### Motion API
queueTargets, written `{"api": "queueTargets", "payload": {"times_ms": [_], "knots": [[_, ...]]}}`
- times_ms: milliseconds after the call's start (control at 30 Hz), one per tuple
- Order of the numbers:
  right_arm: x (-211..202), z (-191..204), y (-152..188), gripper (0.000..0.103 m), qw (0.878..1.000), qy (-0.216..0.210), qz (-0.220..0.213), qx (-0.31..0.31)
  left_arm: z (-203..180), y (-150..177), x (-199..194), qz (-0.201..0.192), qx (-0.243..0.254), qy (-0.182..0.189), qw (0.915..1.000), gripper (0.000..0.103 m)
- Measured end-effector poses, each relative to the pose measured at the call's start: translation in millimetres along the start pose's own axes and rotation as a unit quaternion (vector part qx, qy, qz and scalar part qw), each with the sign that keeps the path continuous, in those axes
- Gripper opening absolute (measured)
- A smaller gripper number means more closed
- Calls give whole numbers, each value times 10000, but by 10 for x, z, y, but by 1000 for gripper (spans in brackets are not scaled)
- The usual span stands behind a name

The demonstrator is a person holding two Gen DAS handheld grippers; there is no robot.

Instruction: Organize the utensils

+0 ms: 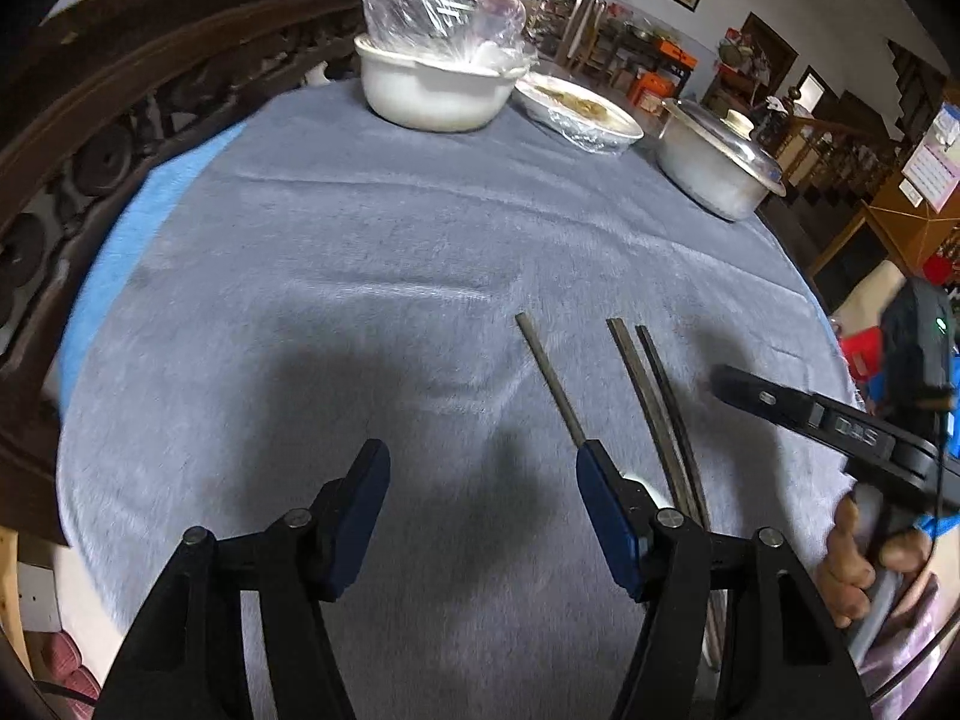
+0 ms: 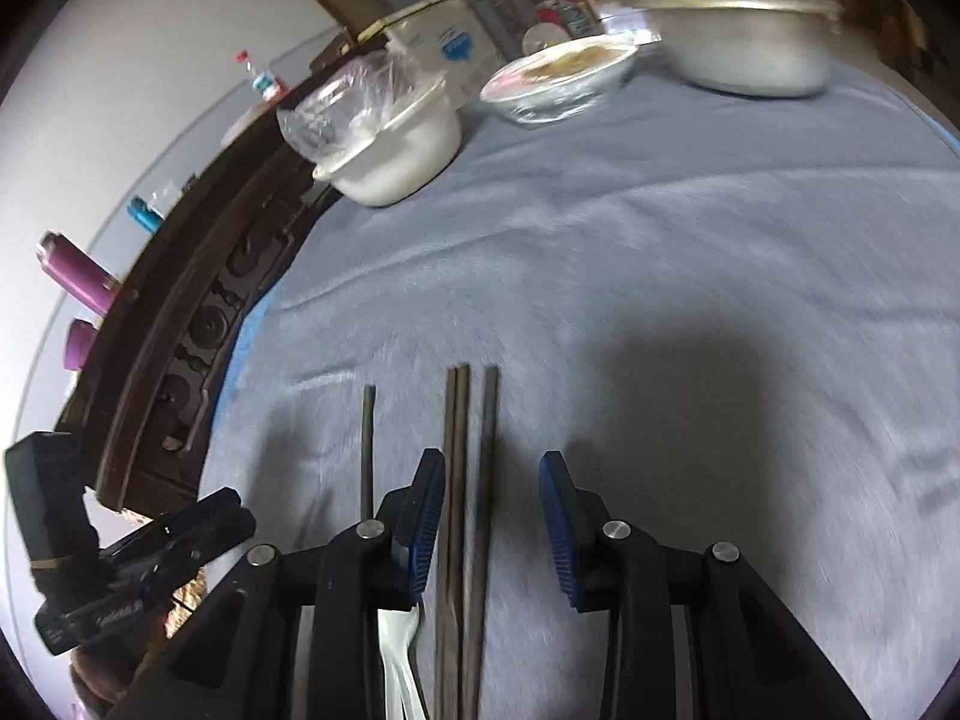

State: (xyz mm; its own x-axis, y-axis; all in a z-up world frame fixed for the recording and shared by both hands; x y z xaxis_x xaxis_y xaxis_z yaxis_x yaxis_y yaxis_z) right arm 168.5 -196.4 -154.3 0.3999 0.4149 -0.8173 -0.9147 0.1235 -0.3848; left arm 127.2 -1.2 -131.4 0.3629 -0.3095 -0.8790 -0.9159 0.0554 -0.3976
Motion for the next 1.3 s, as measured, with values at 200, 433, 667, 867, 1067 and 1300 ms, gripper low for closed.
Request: {"api": "queueTargets", "payload": {"times_ms": [200,433,667,867,1067,1300], "knots": [[293,63,-161,27,9976,530,377,-250,12,-176,58,205,-83,171,9996,62],[292,-71,-114,14,9902,1204,545,-450,-14,-375,195,526,-135,312,9980,51],[14,-505,-91,14,9869,1526,519,25,-117,-521,411,1038,-410,528,9924,51],[-52,-603,-91,14,9873,1443,633,222,-209,-576,584,1415,-627,464,9869,51],[-40,-572,-78,14,9869,1430,723,197,-239,-584,786,1648,-731,71,9836,49],[134,-470,-162,15,9761,1945,943,-214,-317,-650,877,1559,-421,-404,9861,27]]}}
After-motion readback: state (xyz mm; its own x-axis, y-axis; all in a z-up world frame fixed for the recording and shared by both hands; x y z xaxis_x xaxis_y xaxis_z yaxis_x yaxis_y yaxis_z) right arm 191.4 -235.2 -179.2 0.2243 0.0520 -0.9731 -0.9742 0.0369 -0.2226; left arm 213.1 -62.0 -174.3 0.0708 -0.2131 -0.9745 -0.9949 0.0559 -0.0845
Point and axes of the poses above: each gripper's, at about its wrist camera, not at the fingertips, and x roughly the way its jaws point, z to its left, y to its underside, the point moved 9 cm from there along x, roughly the way its jaws point, and after that the axes turned 6 degrees about z, right-handed, at the moved point
